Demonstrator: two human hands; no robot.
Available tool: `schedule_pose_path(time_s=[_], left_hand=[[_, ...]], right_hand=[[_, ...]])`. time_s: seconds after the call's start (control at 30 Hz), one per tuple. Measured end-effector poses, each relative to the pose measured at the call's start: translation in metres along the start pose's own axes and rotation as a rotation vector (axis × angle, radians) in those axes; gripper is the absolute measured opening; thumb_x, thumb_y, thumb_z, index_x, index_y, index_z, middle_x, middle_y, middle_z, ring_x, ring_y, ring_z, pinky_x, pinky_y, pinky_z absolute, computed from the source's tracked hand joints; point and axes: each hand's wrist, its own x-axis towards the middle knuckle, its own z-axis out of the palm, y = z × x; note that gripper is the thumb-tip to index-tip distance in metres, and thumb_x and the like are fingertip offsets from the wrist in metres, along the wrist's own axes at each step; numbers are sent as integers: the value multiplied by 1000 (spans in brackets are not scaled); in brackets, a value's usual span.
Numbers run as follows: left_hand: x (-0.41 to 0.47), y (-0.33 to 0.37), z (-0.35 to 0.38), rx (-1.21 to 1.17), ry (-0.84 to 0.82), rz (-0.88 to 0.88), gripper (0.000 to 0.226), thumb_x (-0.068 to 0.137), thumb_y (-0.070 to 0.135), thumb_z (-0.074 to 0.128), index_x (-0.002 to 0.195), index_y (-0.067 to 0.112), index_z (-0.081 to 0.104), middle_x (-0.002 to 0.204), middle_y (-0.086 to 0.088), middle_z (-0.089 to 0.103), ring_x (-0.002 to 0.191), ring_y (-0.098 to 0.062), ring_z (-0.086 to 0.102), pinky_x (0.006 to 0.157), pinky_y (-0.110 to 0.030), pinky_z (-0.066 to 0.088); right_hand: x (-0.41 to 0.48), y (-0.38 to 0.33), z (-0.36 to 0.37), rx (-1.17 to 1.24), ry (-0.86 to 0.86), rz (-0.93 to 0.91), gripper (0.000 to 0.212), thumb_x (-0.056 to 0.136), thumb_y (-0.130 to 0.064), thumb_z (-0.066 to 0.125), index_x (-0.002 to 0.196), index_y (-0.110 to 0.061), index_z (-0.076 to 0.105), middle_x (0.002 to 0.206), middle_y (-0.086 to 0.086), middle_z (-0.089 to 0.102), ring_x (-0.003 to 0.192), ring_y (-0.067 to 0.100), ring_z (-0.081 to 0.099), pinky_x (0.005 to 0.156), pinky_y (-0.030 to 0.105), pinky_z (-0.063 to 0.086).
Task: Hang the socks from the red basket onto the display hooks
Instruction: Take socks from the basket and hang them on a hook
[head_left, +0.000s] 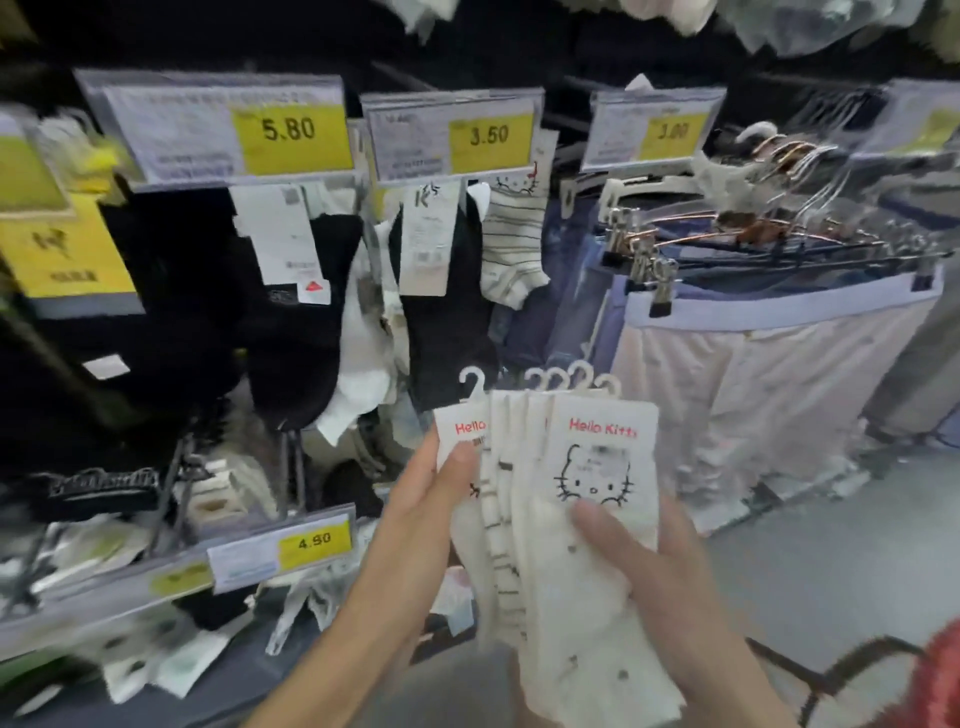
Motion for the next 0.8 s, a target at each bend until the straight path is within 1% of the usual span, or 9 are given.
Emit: schedule_pose_path(time_s=[0.07,0.13,0.23,0.33,0.4,0.47,0.5,0.6,0.8], left_hand=[[1,3,-11,-42,-6,-15,47,80,64,62,125,50,62,129,12,68,123,-16,63,108,-52,45],[1,5,-17,-53,-27,-3,45,79,63,60,122,49,64,127,10,70,122,-16,64,105,-47,48],[-1,11,-18,-102,-66,6,39,75,57,68,113,51,68,121,8,73,113,-13,69,88,-30,59],[-2,13,-19,-165,-77,1,39,75,54,69,113,50,68,121,4,74,112,-16,70,89,-34,60],[0,15,-18,-214,-81,9,47,69,54,69,116,47,68,121,2,74,111,-18,71,84,-31,60],[2,19,-14,-275,-85,11,48,68,48,72,115,41,70,118,-3,75,108,-21,72,77,-29,61],[3,20,-12,-307,-82,9,47,67,45,74,114,38,71,118,-5,75,107,-23,73,76,-30,61],[9,23,-1,-387,-83,-27,45,65,40,79,108,29,76,116,-11,75,104,-28,73,75,-36,62],[22,35,27,-493,-150,-130,49,70,39,76,113,15,77,123,-17,71,112,-31,70,82,-39,61]], right_hand=[[8,-4,15,-4,-76,-51,24,76,-25,73,99,-27,75,96,3,78,83,20,76,60,22,57],[14,-6,23,-14,-113,-80,25,80,-31,70,105,-29,74,101,1,77,88,19,75,63,21,56],[15,-6,31,-129,-211,-154,24,93,-42,57,112,-37,70,109,-9,75,97,9,72,71,15,54],[16,-7,41,-252,-212,-202,24,97,-43,49,112,-43,68,110,-14,74,99,3,70,75,13,52],[20,-8,45,-317,-167,-246,22,92,-49,53,109,-49,67,110,-14,71,100,3,68,80,21,52],[25,-12,42,-336,-63,-302,25,84,-48,61,108,-52,65,107,-13,68,97,4,67,80,26,51],[28,-15,40,-308,-14,-336,29,82,-42,67,109,-51,66,106,-12,69,95,4,67,78,25,53],[31,-25,31,-191,50,-437,31,80,-25,79,103,-44,69,97,-11,75,86,4,70,67,14,54],[44,-39,9,19,124,-387,22,67,-34,78,85,-28,68,87,-2,78,78,13,75,60,18,55]])
